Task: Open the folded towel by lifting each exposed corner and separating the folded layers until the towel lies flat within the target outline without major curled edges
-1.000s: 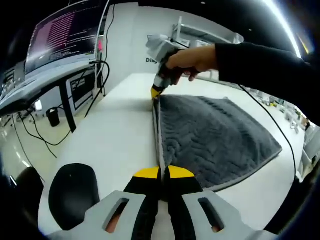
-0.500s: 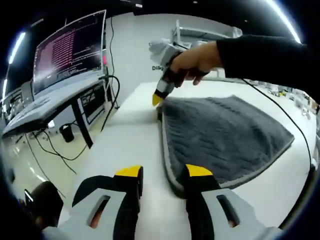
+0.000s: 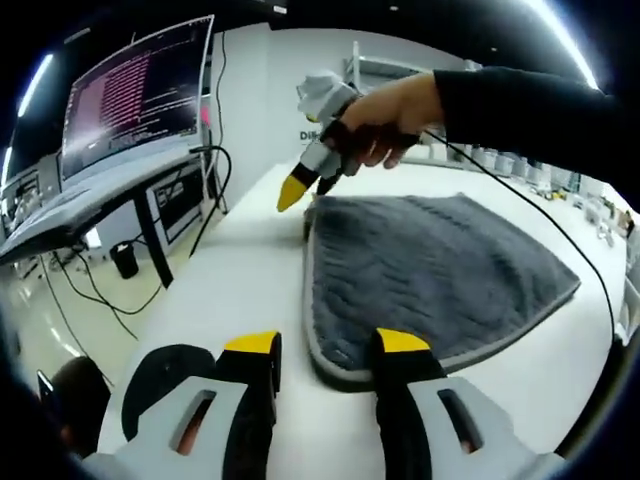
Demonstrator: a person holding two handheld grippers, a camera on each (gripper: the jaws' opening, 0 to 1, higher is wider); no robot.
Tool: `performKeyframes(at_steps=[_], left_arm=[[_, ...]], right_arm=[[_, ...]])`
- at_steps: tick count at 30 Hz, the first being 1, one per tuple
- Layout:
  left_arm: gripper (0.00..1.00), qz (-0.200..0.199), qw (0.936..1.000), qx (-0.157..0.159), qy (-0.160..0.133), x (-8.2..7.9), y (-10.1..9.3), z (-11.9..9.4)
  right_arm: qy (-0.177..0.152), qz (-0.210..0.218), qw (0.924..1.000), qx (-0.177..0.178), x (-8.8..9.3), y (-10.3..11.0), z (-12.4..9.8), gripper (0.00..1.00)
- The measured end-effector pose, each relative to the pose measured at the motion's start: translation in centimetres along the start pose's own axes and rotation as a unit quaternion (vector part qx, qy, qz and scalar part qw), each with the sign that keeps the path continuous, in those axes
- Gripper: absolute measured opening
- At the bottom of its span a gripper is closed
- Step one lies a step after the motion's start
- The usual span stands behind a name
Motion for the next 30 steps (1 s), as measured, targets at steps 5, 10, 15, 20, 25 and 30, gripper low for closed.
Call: performKeyframes(at_steps=[5, 10, 15, 20, 25, 30], left_arm=[[0.31, -0.006, 0.9999, 0.012, 0.004, 0.2, -0.4, 0.2], [0.29, -0.011, 0.9998, 0.016, 0.008, 0.3, -0.6, 0.4], [0.26, -0.006, 0.9999, 0.008, 0.006, 0.1, -0.5, 0.2], [0.26, -0.007, 0.9999, 0.005, 0.006, 0.0, -0.5, 0.0], [0.37, -0.015, 0.9998, 0.012, 0.001, -0.2, -0.8, -0.1], [0.48, -0.043, 0.9988, 0.025, 0.002, -0.3, -1.3, -0.3]], right_arm=[[-0.019, -0.003, 0.9996, -0.020, -0.5, 0.2, -1.1, 0.87], [-0.024, 0.000, 0.9992, -0.031, -0.6, -0.2, -1.8, 0.82], [0.007, -0.020, 0.9987, -0.047, 0.8, 0.2, -2.8, 0.77], [-0.014, -0.068, 0.9949, -0.073, -0.1, 0.3, -4.8, 0.77], [-0.002, -0.132, 0.9883, -0.078, 0.3, 0.1, -6.4, 0.75], [0.015, -0.327, 0.9436, -0.046, 1.3, -0.5, -7.7, 0.72]])
Point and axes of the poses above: the point that each gripper's makers call its tool centre point, and the gripper's own axes: z roughly forward along the fingers, y roughly to its left, x roughly out of its underside, the point moved 5 cm from there along -z, roughly backward along the fingers, and after that the axes turned 2 degrees about x, right-handed, at the moved point
